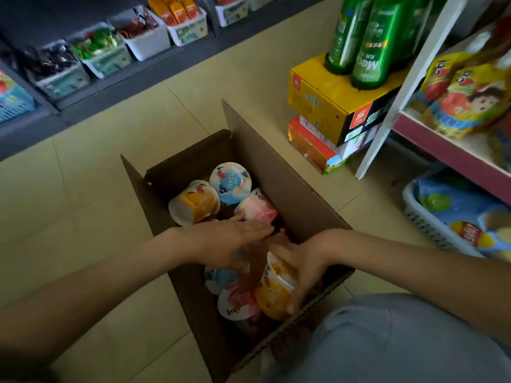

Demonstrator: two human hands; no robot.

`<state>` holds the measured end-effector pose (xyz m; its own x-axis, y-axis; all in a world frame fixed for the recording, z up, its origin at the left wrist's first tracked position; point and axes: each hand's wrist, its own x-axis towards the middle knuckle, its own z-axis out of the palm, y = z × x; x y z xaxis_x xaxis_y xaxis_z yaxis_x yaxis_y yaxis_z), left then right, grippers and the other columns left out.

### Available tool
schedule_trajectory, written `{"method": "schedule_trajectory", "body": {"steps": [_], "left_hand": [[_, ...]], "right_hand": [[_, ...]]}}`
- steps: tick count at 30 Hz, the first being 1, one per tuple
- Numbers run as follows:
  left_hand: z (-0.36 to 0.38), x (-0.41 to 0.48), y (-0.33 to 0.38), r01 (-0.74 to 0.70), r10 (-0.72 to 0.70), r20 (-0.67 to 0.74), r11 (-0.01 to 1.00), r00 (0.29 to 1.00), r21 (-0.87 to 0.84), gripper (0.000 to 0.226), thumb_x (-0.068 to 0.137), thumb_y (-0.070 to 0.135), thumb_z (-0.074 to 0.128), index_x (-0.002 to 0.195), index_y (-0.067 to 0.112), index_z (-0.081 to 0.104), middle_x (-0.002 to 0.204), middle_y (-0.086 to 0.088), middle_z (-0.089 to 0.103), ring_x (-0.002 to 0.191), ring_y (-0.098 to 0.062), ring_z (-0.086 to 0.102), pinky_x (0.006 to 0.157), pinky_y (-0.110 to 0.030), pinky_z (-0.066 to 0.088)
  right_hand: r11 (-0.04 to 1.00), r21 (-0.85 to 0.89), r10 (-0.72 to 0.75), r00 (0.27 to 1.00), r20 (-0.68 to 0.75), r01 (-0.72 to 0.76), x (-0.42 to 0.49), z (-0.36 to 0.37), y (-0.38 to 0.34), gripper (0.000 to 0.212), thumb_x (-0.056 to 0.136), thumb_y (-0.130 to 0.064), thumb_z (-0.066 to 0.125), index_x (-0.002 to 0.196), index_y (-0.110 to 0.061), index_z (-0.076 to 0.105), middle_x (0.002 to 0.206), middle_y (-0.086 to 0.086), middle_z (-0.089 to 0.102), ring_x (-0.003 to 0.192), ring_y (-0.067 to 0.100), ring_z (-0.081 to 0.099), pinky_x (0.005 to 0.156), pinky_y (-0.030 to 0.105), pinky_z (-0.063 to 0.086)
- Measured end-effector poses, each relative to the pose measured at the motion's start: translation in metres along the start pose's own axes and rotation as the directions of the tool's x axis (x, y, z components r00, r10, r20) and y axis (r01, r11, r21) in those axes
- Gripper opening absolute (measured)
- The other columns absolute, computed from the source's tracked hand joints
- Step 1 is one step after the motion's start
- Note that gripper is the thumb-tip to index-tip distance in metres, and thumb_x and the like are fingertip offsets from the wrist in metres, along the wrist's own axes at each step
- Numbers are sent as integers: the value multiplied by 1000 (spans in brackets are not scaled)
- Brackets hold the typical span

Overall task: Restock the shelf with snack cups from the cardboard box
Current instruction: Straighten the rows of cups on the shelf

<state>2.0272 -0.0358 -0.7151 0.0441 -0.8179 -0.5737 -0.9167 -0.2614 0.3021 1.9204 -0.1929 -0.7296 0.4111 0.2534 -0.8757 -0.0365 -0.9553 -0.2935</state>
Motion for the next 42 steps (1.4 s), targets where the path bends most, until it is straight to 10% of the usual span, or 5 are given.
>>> {"method": "schedule_trajectory", "body": {"steps": [14, 23, 33, 38, 42], "left_hand": [[-12, -26, 4, -50, 110, -372, 985, 922, 167, 109, 79, 55, 63, 146, 20, -16, 156, 5, -13, 143, -4, -14, 116, -18, -5], [-63, -49, -9, 122, 502, -725, 777, 471, 617, 41, 96, 6, 45, 136, 2, 40, 141, -15, 44, 134, -25, 39, 111, -44, 33], [-261, -25, 80, 91, 724, -689, 687, -9, 721, 34, 101, 7, 32, 116, -1, 62, 124, -14, 60, 120, -23, 55, 105, -40, 41], [-346, 4, 177, -249, 496, -789, 764, -364, 595, 34, 89, 4, 41, 104, 19, 68, 104, 8, 67, 102, -9, 61, 93, -21, 44], [-387, 24, 268, -549, 198, -898, 733, -392, 401, 30, 82, 6, 46, 84, 28, 68, 81, 14, 66, 77, 6, 58, 68, -11, 42]], "right_hand": [[946, -318, -277, 646, -711, 55, -21, -10, -15, 96, 69, -42, 74, 146, -12, 25, 148, 17, 22, 134, 35, 16, 113, 43, 25], [951, -308, -308, 37, -951, 0, -72, -74, -7, 92, 63, -46, 67, 142, -8, 38, 141, 21, 40, 127, 37, 34, 99, 53, 40], [945, -301, -327, -356, -876, -127, -259, -121, 53, 70, 67, -44, 71, 130, -18, 55, 137, 4, 50, 129, 34, 41, 103, 52, 36], [939, -253, -78, -570, -818, 233, -378, -98, 78, 29, 66, -26, 82, 89, -12, 71, 95, -2, 71, 92, 5, 62, 88, 23, 48], [867, -233, 104, -617, -780, 440, -442, -68, 99, 19, 68, -12, 82, 75, -9, 65, 70, 2, 67, 64, 9, 57, 62, 27, 48]]}}
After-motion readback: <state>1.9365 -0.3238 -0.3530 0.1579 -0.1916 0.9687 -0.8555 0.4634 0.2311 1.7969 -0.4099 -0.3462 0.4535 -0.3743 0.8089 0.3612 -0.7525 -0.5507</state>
